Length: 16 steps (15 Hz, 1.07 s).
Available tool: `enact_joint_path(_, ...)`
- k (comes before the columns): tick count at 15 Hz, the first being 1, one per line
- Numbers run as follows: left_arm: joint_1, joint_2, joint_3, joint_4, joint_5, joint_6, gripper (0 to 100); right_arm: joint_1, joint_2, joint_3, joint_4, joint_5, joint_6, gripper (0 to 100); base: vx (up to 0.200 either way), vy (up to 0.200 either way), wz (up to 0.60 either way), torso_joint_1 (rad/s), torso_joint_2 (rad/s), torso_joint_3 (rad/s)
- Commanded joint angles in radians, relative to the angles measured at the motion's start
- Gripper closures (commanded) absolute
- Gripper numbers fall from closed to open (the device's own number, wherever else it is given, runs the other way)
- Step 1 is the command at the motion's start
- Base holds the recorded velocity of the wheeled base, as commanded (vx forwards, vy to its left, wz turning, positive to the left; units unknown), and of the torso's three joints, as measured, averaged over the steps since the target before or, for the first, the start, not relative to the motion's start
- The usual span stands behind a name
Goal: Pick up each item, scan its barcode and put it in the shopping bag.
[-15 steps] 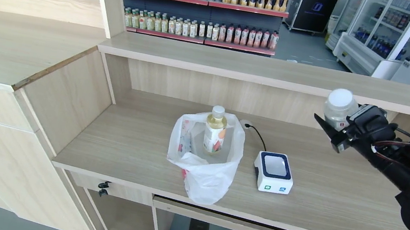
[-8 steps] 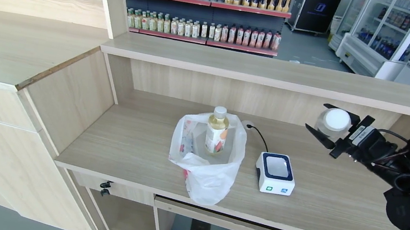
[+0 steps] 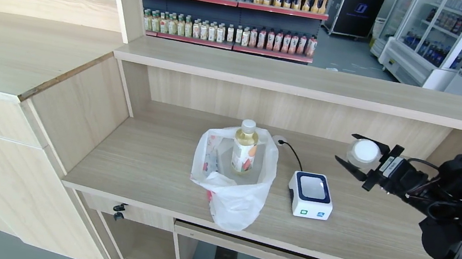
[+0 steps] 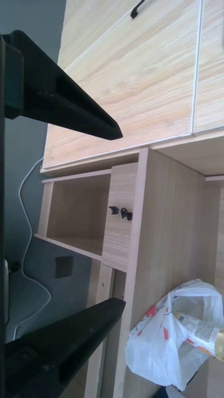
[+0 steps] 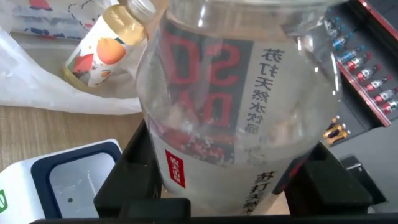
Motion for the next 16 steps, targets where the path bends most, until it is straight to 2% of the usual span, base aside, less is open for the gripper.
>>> enact_joint_path(1, 0.000, 0.000, 0.000, 0.000, 0.002, 0.000, 0, -0.002, 0.011, -0.002, -0.001, 0.033, -0.003, 100, 0.000, 0.000, 0.00, 0.000, 0.00, 0.000)
enact_joint_path(4, 0.000, 0.000, 0.000, 0.000, 0.000, 0.000, 0, -0.002, 0.028, -0.004, -0.001, 0.075, -0.055, 100, 0.000, 0.000, 0.00, 0.000, 0.00, 0.000)
enact_joint_path(11, 0.000, 0.000, 0.000, 0.000, 0.000, 0.000, 0, -0.008, 0.093, -0.090, -0.001, 0.124, -0.069, 100, 0.000, 0.000, 0.00, 0.000, 0.00, 0.000)
enact_joint_path(16, 0.000, 0.000, 0.000, 0.000, 0.000, 0.000, 0, -0.008, 0.128, -0.091, -0.001, 0.168, -0.110, 100, 0.000, 0.000, 0.00, 0.000, 0.00, 0.000)
